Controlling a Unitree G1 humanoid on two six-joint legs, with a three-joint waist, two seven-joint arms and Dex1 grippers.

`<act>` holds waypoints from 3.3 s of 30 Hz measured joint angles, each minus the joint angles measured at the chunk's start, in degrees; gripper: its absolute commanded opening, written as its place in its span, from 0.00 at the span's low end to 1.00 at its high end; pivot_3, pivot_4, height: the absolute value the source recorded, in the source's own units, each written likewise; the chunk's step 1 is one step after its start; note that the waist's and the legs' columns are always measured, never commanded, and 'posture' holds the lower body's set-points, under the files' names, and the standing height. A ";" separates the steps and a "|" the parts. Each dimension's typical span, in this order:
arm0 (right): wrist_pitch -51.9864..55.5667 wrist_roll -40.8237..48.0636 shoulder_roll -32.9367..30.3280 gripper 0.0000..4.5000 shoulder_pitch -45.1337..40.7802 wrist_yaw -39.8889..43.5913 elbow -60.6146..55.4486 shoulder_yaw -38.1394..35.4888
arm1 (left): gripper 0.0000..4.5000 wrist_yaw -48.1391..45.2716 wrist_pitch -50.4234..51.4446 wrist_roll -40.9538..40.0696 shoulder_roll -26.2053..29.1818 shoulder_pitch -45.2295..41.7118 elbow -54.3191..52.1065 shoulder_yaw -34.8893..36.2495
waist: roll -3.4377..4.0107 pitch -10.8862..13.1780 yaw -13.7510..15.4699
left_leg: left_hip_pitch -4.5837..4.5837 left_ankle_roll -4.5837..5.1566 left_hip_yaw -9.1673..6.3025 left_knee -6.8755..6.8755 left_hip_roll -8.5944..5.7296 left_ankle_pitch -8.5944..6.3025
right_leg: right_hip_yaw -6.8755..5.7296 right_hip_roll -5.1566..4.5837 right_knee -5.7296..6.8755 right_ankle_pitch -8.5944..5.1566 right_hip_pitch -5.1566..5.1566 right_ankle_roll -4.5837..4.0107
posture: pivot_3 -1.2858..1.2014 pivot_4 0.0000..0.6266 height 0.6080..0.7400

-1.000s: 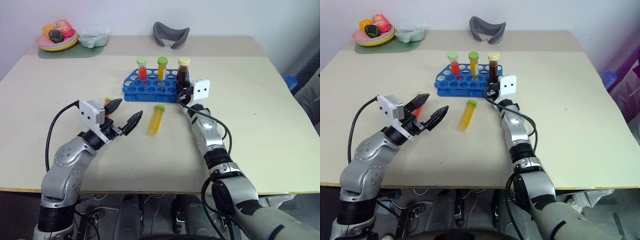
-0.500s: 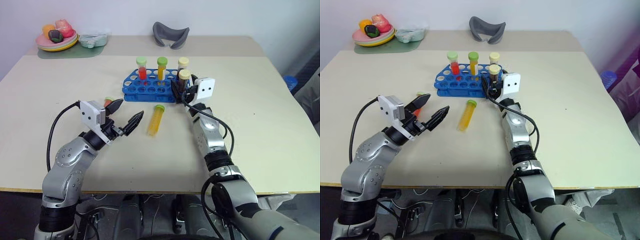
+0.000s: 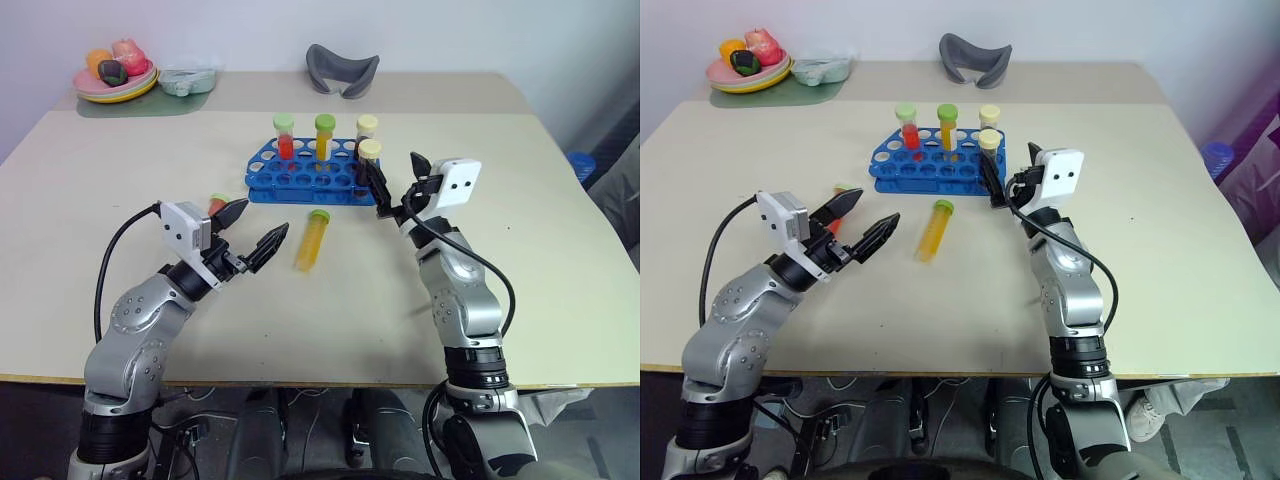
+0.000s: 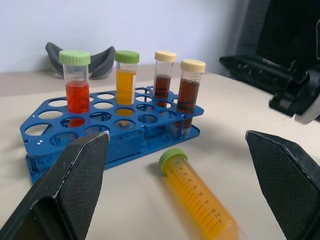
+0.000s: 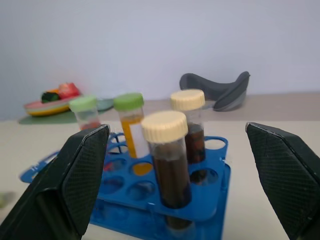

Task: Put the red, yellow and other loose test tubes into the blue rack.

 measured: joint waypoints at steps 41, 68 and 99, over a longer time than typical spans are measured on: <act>57.66 27.45 -34.91 0.99 4.88 10.39 -25.67 -8.48 | 1.00 -9.89 1.99 -2.57 16.59 7.99 4.94 13.98 | -0.21 0.18 -1.29 | 9.94 -2.64 0.55 -12.62 -1.32 2.07 | 0.84 0.06 -10.18 0.97 8.59 0.18 | 0.52 0.24 0.75; 72.44 40.51 -33.38 0.99 -4.35 7.79 -27.06 -4.94 | 1.00 -16.81 2.34 -2.27 20.63 8.43 9.17 13.62 | -0.61 0.41 -1.23 | 9.92 -2.66 0.63 -12.70 -1.31 2.08 | 0.88 -0.02 -10.35 1.03 8.59 0.28 | 0.52 0.24 0.75; 69.93 36.30 -34.18 0.99 -3.96 9.68 -26.18 -0.94 | 1.00 1.29 27.83 -4.99 18.84 2.73 -10.17 1.51 | -0.64 0.43 -1.11 | 9.88 -2.67 0.75 -12.75 -1.33 2.09 | 1.07 0.00 -10.66 1.23 8.61 0.52 | 0.52 0.24 0.75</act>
